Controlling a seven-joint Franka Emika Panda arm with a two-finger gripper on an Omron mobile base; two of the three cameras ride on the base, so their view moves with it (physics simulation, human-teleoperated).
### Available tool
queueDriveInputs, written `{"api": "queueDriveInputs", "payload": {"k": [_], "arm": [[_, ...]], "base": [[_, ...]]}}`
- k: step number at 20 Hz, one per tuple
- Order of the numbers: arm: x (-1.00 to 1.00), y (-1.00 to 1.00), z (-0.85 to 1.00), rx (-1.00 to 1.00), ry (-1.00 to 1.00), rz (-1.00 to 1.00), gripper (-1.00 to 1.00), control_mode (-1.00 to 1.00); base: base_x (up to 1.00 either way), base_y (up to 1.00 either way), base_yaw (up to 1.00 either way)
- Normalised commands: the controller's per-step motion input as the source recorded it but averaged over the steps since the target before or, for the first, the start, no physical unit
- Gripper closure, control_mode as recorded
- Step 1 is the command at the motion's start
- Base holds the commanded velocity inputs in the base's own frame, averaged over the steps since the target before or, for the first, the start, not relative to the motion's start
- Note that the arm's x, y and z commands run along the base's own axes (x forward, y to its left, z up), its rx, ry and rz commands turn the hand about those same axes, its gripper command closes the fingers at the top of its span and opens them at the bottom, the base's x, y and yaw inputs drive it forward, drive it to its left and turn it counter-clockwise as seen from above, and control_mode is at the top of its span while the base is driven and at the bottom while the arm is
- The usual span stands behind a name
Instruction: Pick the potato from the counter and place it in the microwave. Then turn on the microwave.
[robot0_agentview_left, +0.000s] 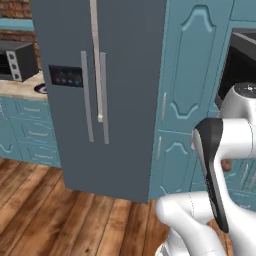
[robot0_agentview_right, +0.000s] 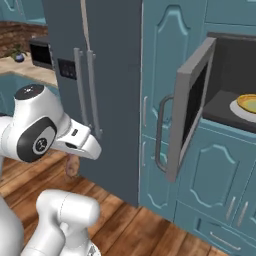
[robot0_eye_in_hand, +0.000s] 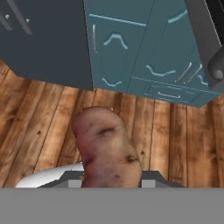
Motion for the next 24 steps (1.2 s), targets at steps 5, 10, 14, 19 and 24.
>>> {"api": "queueDriveInputs", "payload": {"k": [5, 10, 14, 19, 24], "arm": [[0.00, 0.00, 0.00, 0.00, 0.00, 0.00, 1.00, 1.00], [0.00, 0.00, 0.00, 0.00, 0.00, 0.00, 1.00, 1.00], [0.00, 0.00, 0.00, 0.00, 0.00, 0.00, 1.00, 1.00], [0.00, 0.00, 0.00, 0.00, 0.00, 0.00, 1.00, 1.00], [0.00, 0.00, 0.00, 0.00, 0.00, 0.00, 1.00, 1.00]], "base": [[-0.16, -0.25, 0.71], [-0.32, -0.30, 0.73], [-0.44, -0.46, 0.49], [-0.49, -0.48, 0.42], [-0.52, -0.46, 0.35]]}}
